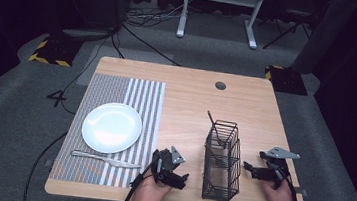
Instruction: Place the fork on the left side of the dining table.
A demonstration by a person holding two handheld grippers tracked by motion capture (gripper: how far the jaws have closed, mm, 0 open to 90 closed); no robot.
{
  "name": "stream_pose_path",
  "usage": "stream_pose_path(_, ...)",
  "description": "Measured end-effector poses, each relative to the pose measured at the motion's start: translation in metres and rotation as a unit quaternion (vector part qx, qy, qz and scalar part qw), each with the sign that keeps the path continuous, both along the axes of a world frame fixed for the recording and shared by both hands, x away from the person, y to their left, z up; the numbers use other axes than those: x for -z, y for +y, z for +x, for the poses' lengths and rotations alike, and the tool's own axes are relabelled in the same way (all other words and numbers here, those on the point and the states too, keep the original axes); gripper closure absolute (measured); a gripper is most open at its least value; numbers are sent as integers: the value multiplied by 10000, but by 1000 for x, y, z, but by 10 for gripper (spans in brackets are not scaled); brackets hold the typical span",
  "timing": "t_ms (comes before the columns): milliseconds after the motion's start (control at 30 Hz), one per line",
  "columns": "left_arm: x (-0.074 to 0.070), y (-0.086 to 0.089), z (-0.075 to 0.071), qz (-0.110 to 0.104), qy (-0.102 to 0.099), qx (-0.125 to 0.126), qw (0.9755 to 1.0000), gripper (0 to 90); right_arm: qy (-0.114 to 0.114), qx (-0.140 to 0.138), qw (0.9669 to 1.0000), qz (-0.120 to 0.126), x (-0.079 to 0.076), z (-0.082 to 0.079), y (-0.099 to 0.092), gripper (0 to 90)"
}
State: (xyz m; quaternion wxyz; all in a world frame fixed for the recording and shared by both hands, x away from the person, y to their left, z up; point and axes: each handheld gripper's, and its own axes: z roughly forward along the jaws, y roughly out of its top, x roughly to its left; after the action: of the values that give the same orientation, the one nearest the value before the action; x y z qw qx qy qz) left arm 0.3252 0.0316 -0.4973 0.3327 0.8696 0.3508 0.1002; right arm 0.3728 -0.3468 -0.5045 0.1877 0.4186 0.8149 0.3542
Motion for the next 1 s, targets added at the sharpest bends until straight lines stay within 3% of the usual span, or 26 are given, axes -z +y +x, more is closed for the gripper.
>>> stream_pose_path(33, 0, 0, 0, 0, 0, 0, 10000, 207, 0, 0, 10000, 0, 0, 0, 0, 156)
stream_pose_path(67, -5, 2, 2, -149, 131, 118, 9997, 191, 0, 0, 10000, 0, 0, 0, 0, 156)
stream_pose_path(167, -11, 4, 4, -162, 103, 182, 9996, 219, 0, 0, 10000, 0, 0, 0, 0, 155)
stream_pose_path(267, -22, 9, 6, -325, 210, 315, 9988, 270, -3, -2, 10000, -2, 0, 0, 0, 156)
stream_pose_path(500, -47, 25, 9, -379, 53, 359, 9986, 302, -3, 0, 10000, -4, 0, 0, 0, 156)
stream_pose_path(533, -54, 31, 11, -528, 17, 358, 9980, 323, -3, 0, 10000, -5, 0, 0, 0, 156)
stream_pose_path(633, -60, 35, 14, -596, 23, 388, 9975, 392, -3, 0, 10000, -4, 0, 0, 0, 156)
stream_pose_path(733, -74, 39, 17, -872, 11, 402, 9954, 438, -3, 0, 10000, -4, 0, 0, 0, 156)
stream_pose_path(833, -81, 41, 18, -884, -76, 391, 9953, 450, -4, 1, 10000, -5, 0, 0, 0, 156)
stream_pose_path(867, -88, 45, 21, -1022, -165, 368, 9939, 456, -4, -1, 10000, -6, 0, 0, 0, 156)
stream_pose_path(900, -88, 45, 21, -1022, -165, 368, 9939, 457, -4, -1, 10000, -6, 0, 0, 0, 156)
stream_pose_path(933, -94, 48, 25, -1247, -171, 374, 9913, 456, -4, 0, 10000, -6, 0, 0, 0, 156)
stream_pose_path(967, -94, 48, 25, -1247, -171, 374, 9913, 456, -4, 0, 10000, -6, 0, 0, 0, 156)
stream_pose_path(1000, -99, 49, 28, -1404, -221, 397, 9890, 456, -5, -2, 10000, -6, 0, 0, 0, 156)
